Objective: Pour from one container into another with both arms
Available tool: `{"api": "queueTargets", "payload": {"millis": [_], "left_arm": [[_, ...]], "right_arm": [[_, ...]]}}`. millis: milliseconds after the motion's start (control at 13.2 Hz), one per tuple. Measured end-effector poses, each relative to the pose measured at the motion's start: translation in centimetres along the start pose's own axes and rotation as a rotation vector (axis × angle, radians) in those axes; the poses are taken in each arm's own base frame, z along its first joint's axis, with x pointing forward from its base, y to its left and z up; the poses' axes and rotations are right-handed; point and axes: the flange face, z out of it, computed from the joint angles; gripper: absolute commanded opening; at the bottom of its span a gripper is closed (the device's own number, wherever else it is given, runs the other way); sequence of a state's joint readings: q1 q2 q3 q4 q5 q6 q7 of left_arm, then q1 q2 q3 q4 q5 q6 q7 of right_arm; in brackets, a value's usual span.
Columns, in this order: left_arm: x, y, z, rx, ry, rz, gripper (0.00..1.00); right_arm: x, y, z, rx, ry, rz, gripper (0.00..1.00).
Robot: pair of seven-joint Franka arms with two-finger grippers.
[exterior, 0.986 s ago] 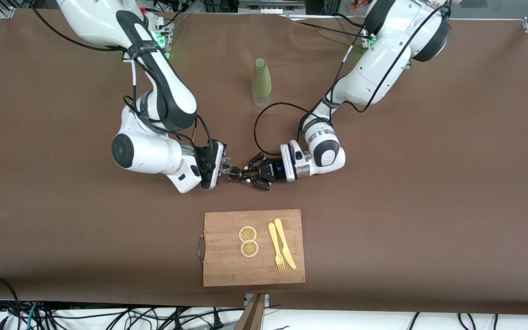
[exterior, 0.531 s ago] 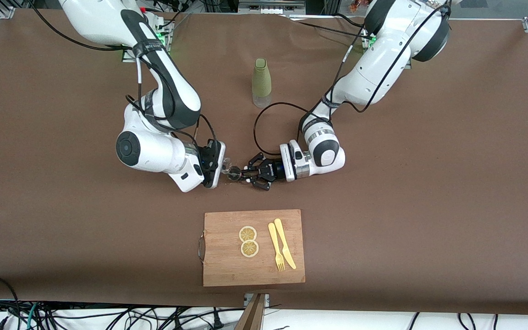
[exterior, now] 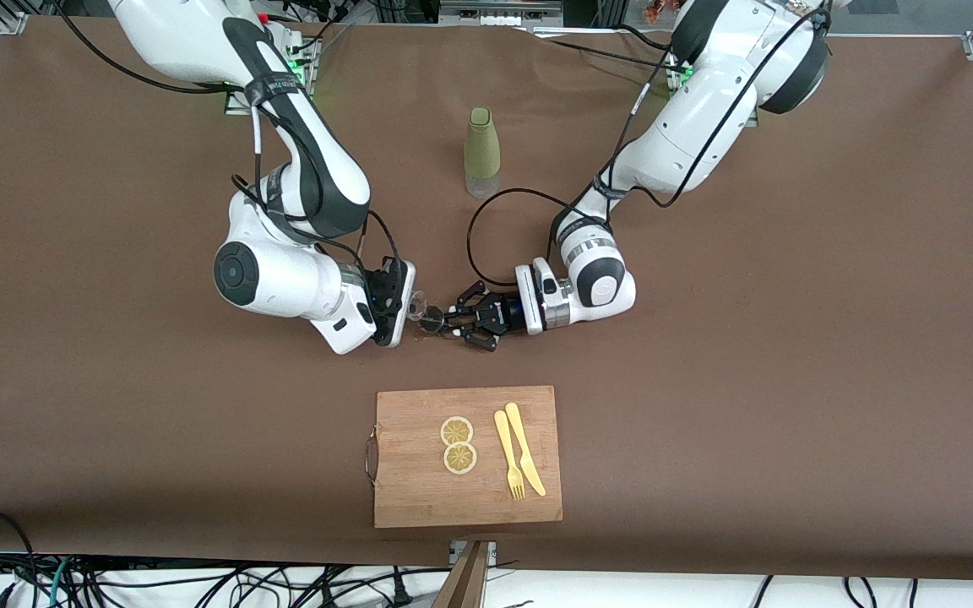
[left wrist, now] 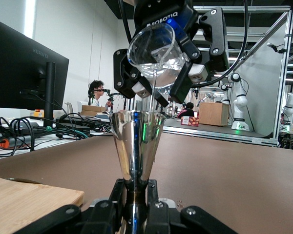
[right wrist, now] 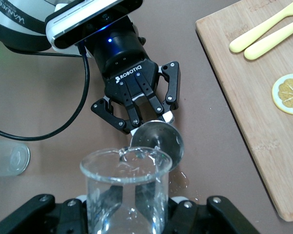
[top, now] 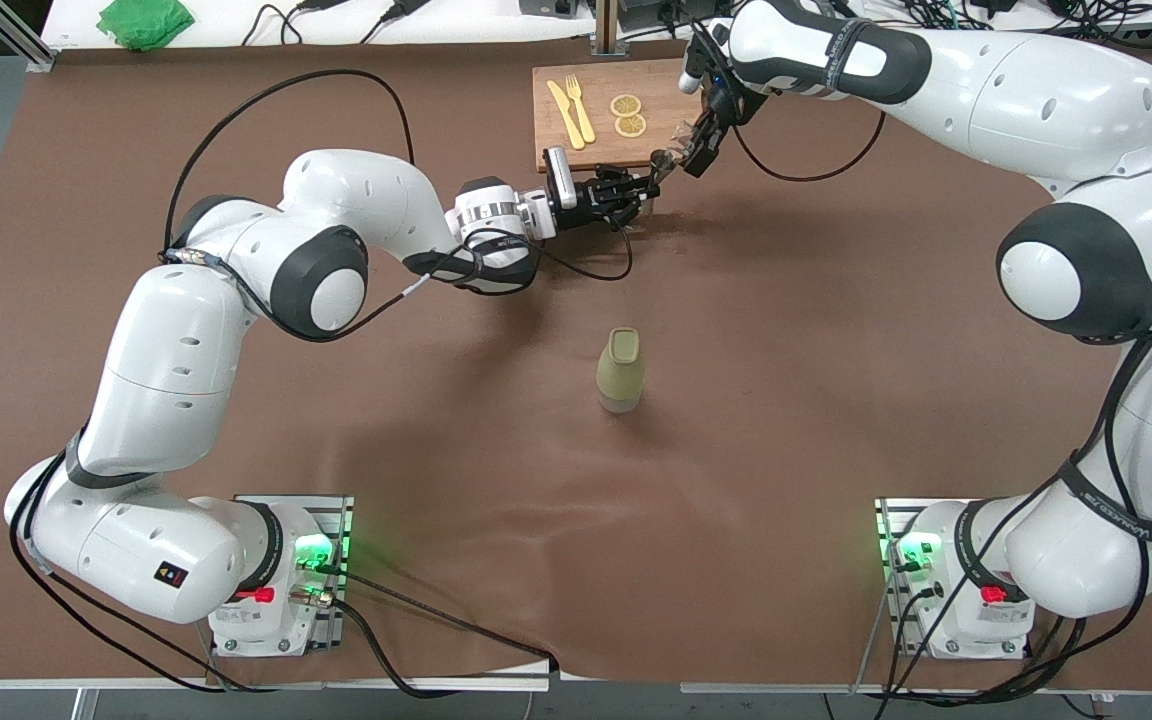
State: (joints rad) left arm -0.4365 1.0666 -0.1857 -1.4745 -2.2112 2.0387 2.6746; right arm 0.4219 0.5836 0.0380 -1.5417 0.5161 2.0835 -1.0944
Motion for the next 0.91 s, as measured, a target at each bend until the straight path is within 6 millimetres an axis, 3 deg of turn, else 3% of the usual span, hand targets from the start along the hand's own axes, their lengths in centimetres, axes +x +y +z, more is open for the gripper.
{"api": "queueTargets", "payload": {"millis": [455, 910], "left_arm": [[0.0, 0.0, 0.0, 0.000, -0.001, 0.000, 0.00], [0.1, -0.4, -0.3, 0.007, 0.001, 0.003, 0.00]], "right_arm": [[0.4, 0.1, -0.6, -0.018, 0.019, 0.017, 0.18], [3.7, -2.7, -7.8, -0.077, 0.128, -0.018, 0.18]]}}
